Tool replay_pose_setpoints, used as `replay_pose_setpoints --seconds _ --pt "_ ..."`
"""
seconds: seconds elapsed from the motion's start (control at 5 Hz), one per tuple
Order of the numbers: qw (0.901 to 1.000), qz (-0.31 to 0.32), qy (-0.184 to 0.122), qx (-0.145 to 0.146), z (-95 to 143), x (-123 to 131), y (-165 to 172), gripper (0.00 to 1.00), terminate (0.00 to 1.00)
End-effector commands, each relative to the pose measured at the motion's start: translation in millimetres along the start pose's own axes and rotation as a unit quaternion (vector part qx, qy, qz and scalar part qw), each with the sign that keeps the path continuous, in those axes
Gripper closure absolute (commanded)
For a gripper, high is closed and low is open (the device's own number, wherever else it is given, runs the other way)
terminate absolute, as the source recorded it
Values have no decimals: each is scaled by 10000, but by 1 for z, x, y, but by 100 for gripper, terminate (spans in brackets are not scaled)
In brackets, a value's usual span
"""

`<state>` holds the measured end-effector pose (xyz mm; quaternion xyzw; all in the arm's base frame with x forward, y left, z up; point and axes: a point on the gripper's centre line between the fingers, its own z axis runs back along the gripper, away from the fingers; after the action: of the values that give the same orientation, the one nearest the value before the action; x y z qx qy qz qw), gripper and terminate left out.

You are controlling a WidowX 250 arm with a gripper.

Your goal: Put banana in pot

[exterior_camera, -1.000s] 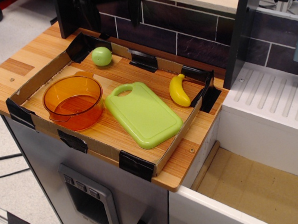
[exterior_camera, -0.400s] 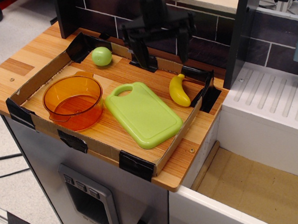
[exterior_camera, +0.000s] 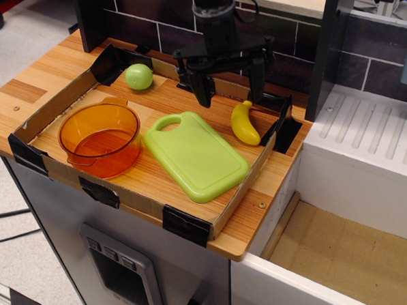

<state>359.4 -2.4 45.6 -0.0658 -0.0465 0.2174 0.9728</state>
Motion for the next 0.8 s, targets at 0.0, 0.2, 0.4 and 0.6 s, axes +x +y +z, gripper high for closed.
replay_pose_setpoints --seconds 0.0,0.2,0.4,0.6 --pt "9998 16 -201 56 -3 4 -11 0 0" --pt "9994 85 -243 239 -13 5 -13 0 0" --pt "9989 97 -264 382 -24 5 -13 0 0" --pt "9985 220 -361 342 -28 6 -13 0 0"
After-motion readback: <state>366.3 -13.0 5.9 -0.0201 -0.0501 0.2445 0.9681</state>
